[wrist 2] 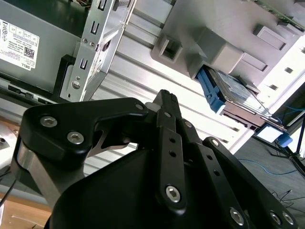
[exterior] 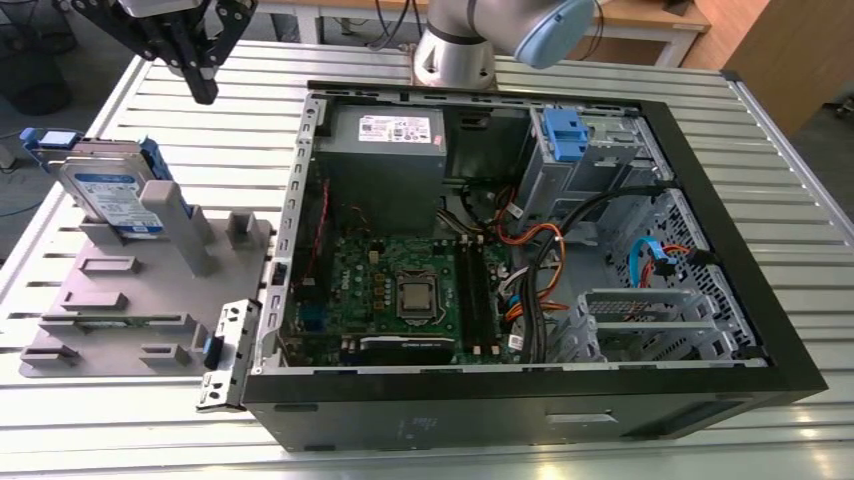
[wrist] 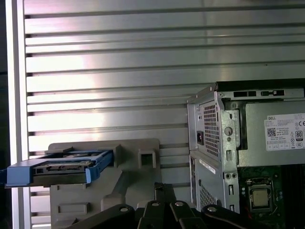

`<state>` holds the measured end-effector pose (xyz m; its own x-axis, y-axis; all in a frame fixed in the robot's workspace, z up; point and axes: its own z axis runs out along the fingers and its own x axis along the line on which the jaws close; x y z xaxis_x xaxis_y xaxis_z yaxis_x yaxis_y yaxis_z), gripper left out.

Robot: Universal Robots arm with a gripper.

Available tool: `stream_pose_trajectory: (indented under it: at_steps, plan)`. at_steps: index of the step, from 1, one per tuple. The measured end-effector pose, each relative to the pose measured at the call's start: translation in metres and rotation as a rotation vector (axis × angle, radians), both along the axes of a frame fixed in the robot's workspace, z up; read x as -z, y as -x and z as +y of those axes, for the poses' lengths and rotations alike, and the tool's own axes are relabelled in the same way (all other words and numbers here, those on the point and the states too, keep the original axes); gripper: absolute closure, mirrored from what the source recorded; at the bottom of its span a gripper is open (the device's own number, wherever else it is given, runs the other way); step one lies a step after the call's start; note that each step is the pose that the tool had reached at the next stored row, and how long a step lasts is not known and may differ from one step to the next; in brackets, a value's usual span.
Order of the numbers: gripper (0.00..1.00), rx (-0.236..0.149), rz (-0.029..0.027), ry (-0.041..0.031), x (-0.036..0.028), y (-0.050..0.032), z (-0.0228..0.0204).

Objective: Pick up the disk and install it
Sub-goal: 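Reach for the disk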

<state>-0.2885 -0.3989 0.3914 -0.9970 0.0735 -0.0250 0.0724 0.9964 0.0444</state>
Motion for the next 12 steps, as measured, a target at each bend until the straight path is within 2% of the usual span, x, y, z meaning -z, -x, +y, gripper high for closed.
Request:
stream_pose_trajectory:
  at_steps: [12]
  plan:
    - [0.89, 0.0, 0.0, 0.0, 0.0002, 0.0053, 0.0]
